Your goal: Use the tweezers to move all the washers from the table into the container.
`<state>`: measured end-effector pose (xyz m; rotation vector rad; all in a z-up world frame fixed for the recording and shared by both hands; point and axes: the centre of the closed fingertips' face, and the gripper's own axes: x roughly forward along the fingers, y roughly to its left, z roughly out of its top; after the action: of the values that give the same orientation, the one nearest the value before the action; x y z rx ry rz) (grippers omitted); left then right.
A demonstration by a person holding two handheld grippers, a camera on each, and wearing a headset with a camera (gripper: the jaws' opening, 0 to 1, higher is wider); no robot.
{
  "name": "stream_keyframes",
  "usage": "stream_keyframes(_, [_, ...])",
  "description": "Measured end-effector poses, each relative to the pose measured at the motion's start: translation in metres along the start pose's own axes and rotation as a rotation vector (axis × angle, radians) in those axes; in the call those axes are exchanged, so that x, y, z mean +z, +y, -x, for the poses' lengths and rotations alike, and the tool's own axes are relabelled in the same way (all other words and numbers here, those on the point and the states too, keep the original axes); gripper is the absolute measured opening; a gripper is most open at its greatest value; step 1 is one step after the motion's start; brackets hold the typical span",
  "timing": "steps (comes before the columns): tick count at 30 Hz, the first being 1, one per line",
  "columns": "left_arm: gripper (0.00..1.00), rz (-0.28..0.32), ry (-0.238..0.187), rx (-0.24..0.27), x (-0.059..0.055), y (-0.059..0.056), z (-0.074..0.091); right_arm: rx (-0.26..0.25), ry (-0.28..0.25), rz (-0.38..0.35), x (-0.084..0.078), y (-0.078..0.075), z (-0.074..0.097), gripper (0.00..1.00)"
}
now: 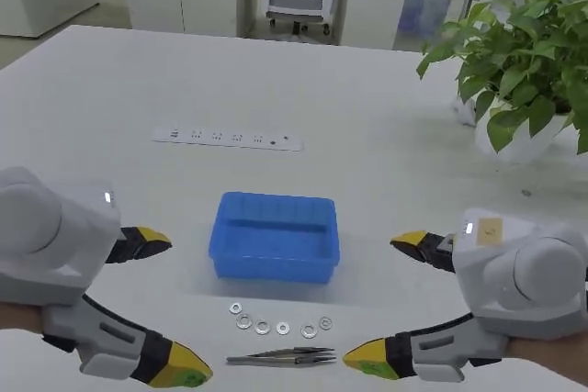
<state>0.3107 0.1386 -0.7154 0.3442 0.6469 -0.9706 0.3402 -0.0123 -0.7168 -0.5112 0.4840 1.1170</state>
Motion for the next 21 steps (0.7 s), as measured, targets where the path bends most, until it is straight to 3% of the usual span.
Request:
stream_keyframes(8, [0.99, 0.002, 0.004, -0.003, 0.000, 0.001, -0.002, -0.001, 0.018, -0.005, -0.007, 0.001, 0.001, 0.89])
stream_keyframes(11, [0.99, 0.004, 0.001, -0.010, 0.001, 0.000, -0.003, 0.004, 0.050, 0.086, -0.011, 0.006, 0.001, 0.90])
stream_keyframes(18, [0.99, 0.006, -0.009, -0.022, 0.003, -0.003, -0.002, 0.010, 0.038, 0.039, -0.011, 0.008, -0.005, 0.90])
stream_keyframes(21, [0.99, -0.025, 0.024, -0.012, -0.004, -0.001, -0.001, 0.011, 0.037, 0.039, -0.011, 0.007, -0.004, 0.90])
